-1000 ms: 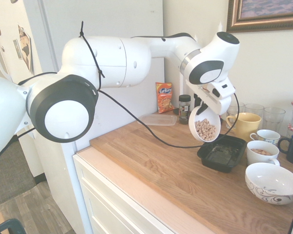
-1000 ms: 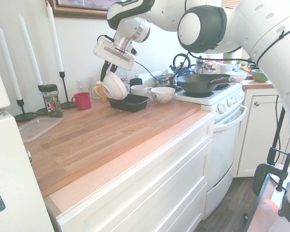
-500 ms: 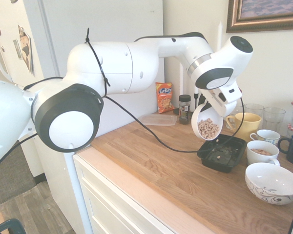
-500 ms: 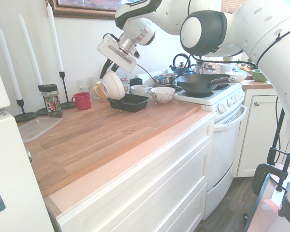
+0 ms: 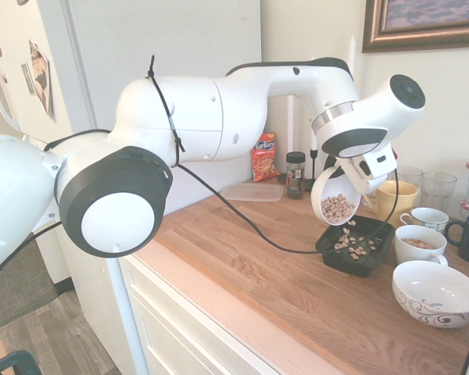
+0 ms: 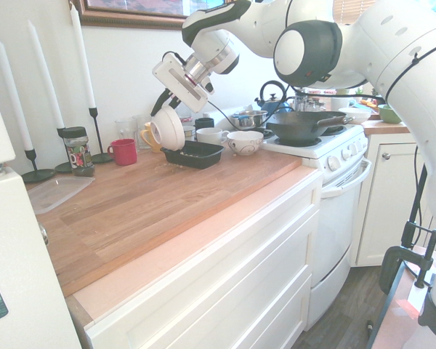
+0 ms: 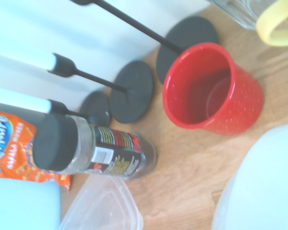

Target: Put the cereal into the box

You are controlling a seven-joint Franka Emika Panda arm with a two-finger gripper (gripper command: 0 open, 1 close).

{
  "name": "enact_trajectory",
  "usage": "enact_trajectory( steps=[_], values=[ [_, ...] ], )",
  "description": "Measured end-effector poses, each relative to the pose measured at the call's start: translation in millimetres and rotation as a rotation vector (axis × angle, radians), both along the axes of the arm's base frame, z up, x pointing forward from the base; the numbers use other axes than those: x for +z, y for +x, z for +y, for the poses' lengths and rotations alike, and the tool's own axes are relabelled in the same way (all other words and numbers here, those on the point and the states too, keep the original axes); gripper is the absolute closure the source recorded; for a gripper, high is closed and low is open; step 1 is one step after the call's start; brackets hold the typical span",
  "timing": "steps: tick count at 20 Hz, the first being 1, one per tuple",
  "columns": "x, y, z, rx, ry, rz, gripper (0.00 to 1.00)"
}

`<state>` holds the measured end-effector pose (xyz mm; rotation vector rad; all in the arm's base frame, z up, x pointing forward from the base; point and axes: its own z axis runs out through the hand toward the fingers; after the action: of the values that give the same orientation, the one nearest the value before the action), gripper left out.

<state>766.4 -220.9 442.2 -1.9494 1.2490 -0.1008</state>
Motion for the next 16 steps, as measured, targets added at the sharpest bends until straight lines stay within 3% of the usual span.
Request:
enact_trajectory(
  steps=[16],
  values=[
    [-10, -9, -23, -0.022, 0.132, -0.054, 1.0]
  ],
)
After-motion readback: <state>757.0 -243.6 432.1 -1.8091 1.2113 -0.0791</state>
